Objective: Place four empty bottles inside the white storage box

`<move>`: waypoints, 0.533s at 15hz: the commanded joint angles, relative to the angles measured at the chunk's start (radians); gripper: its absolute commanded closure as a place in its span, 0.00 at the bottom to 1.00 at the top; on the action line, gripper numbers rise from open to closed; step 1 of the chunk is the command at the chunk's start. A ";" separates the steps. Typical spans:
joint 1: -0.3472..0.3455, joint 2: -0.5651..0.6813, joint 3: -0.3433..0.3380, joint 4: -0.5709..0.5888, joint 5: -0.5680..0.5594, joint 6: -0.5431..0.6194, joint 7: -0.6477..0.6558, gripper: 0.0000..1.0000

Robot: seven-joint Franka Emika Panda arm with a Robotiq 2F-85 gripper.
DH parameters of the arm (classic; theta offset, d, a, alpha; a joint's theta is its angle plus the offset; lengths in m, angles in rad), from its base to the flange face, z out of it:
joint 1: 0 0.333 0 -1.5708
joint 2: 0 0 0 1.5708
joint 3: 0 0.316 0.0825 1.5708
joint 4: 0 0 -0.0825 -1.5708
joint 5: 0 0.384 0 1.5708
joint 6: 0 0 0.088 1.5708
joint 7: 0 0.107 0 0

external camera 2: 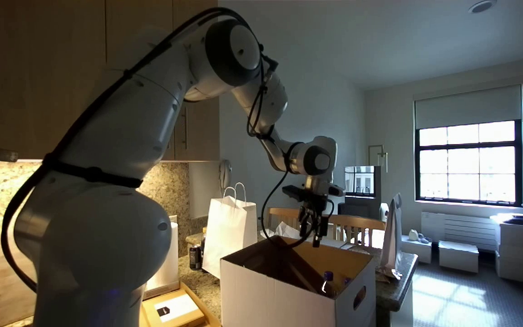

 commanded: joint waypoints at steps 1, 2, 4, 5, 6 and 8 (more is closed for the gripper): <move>0.020 -0.209 0.010 -0.166 -0.023 0.062 0.009 0.00; 0.027 -0.255 0.014 -0.192 -0.037 0.061 0.015 0.00; 0.036 -0.343 0.030 -0.239 -0.063 0.046 0.017 0.00; 0.039 -0.386 0.041 -0.260 -0.079 0.037 0.019 0.00; 0.042 -0.433 0.054 -0.287 -0.097 0.033 0.027 0.00; 0.044 -0.515 0.086 -0.333 -0.158 0.032 0.057 0.00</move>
